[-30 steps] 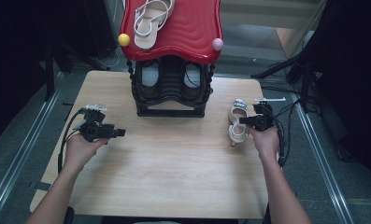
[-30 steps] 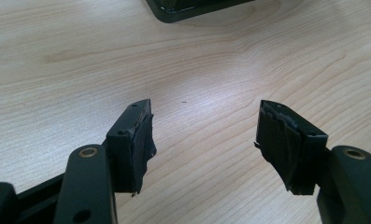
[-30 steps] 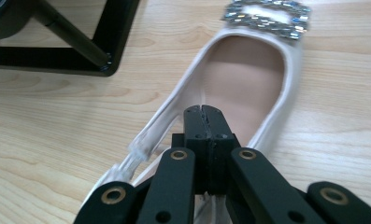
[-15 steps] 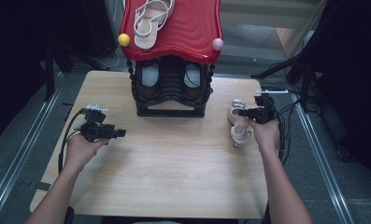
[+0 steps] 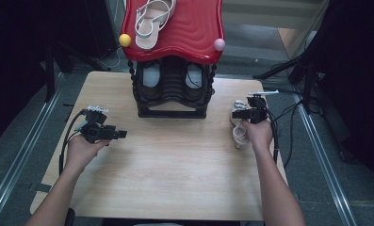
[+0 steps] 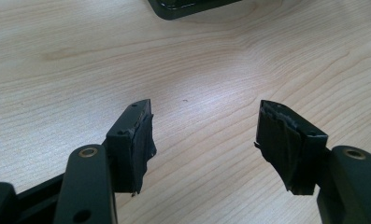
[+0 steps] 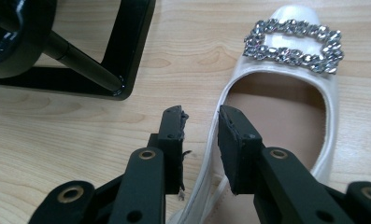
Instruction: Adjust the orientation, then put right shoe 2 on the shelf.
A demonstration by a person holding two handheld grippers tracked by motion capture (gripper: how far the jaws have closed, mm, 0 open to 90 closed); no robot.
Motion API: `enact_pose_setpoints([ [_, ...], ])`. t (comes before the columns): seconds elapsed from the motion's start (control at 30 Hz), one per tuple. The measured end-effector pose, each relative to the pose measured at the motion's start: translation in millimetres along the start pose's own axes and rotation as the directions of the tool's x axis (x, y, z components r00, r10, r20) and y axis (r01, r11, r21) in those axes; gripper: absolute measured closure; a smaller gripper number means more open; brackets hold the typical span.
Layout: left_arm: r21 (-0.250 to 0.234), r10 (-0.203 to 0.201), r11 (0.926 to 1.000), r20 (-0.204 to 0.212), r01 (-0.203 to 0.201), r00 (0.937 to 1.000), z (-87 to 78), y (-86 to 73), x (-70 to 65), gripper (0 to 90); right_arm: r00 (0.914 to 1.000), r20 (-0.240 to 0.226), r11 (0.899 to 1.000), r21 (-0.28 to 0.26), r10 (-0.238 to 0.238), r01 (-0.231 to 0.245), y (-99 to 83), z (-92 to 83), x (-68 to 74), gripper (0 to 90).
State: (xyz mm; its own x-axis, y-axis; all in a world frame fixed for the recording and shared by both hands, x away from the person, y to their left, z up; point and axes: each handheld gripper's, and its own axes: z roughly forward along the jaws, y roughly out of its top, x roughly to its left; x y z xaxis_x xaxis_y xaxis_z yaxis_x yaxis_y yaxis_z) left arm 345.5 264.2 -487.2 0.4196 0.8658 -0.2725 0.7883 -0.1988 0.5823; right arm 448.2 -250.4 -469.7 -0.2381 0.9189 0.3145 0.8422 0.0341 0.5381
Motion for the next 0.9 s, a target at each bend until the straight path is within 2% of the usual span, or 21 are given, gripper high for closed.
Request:
enact_pose_setpoints([
  [0.33,-0.004,-0.008,1.0000,0.008,0.008,0.9999,-1.1,0.1,1.1,36.8,0.9993,0.037,0.999,0.042,-0.002,0.000,-1.2,10.2,0.2,73.4],
  [0.67,-0.003,-0.012,0.9999,0.012,0.012,0.9999,-1.6,-0.6,4.0,36.8,0.9989,0.044,0.997,0.074,0.014,-0.017,-1.7,18.8,0.1,75.8],
  [0.9,-0.006,-0.014,0.9999,0.005,0.014,0.9999,-0.8,-1.0,2.9,36.8,0.9972,0.073,0.996,0.090,0.016,-0.023,-3.0,23.0,-1.5,80.9],
])
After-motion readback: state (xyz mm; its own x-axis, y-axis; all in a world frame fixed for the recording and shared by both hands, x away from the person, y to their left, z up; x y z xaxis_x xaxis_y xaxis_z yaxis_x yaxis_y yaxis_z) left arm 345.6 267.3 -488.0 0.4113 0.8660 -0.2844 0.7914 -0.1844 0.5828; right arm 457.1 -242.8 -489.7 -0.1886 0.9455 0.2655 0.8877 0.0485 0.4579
